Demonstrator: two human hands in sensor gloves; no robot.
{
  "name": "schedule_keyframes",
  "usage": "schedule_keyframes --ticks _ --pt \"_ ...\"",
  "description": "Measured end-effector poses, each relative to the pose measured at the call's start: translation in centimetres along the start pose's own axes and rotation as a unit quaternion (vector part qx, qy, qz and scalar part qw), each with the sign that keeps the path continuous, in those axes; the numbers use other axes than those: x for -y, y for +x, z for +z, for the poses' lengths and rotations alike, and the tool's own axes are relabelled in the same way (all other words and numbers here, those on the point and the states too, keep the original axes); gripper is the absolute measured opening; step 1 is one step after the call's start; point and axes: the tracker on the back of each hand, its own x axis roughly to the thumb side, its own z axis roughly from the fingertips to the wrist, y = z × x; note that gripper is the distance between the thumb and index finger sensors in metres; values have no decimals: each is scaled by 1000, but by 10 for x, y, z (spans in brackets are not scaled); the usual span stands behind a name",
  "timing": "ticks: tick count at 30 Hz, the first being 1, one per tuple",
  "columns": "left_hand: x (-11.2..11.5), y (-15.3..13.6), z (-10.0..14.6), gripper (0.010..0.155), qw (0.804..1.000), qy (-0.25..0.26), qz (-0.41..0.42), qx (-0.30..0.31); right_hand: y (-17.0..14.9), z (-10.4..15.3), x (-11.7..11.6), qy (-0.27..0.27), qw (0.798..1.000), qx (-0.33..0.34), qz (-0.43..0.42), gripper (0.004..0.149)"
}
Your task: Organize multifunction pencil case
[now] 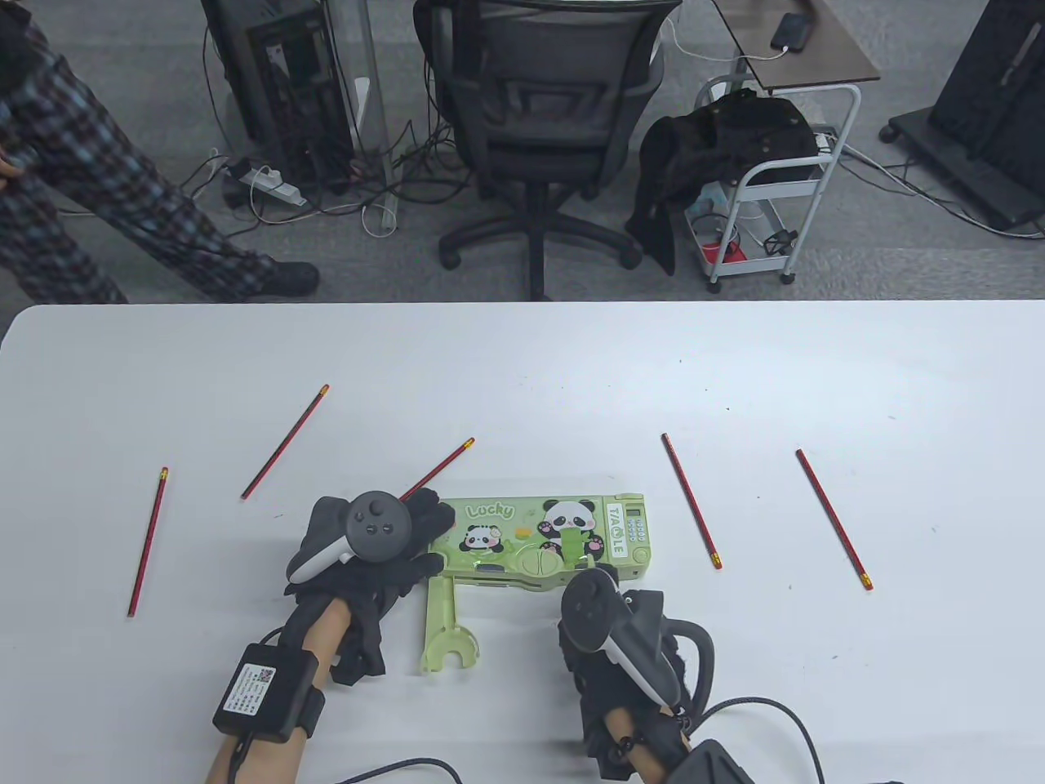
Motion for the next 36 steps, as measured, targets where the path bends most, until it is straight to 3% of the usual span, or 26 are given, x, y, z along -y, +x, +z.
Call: schedule_keyframes --ticks 13,28,36 --pt "0 1 0 65 1000 -2 -4 -1 83 3 -31 64 994 84 -4 71" --pt "0 1 0 64 1000 -5 -3 -1 114 5 -40 55 991 120 27 66" --pt "0 1 0 64 1000 -7 -5 -2 123 8 -46 9 986 147 78 65"
